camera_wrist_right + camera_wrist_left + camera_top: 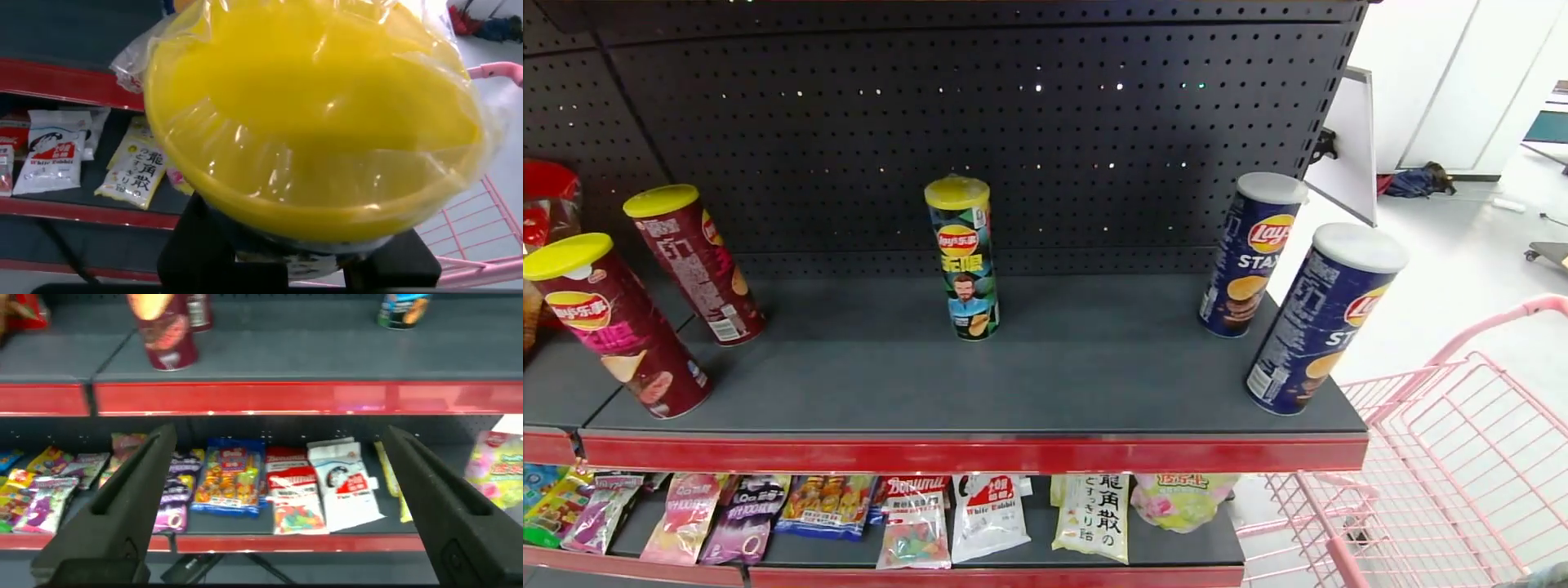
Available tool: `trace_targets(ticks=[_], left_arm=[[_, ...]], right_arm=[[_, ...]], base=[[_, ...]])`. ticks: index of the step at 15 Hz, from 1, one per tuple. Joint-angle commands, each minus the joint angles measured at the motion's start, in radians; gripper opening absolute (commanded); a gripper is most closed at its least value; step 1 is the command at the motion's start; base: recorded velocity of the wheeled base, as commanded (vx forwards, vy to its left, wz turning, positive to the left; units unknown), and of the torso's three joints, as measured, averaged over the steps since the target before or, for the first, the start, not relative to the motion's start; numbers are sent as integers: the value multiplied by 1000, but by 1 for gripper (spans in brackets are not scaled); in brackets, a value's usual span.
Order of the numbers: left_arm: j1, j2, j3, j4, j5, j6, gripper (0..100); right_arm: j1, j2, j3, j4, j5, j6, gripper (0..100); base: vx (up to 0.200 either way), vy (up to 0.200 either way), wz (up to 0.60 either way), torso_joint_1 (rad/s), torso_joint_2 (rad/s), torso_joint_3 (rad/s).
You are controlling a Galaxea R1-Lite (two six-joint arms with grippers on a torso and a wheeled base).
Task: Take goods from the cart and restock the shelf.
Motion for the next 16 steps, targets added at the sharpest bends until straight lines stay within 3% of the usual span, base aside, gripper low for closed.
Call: trace_targets(ticks=[1,5,16], left_arm=[[-1,0,0,0,1,0,100],[-1,0,0,0,1,2,100],[-1,0,0,0,1,0,100]], right_arm=[[1,-22,4,0,-1,1,0],[1,-56,23,1,61,1,0],[1,-129,87,1,62,0,0]], base=[[0,200,0,7,-2,-2],[0,200,0,2,4,4],[0,0,0,0,0,0]])
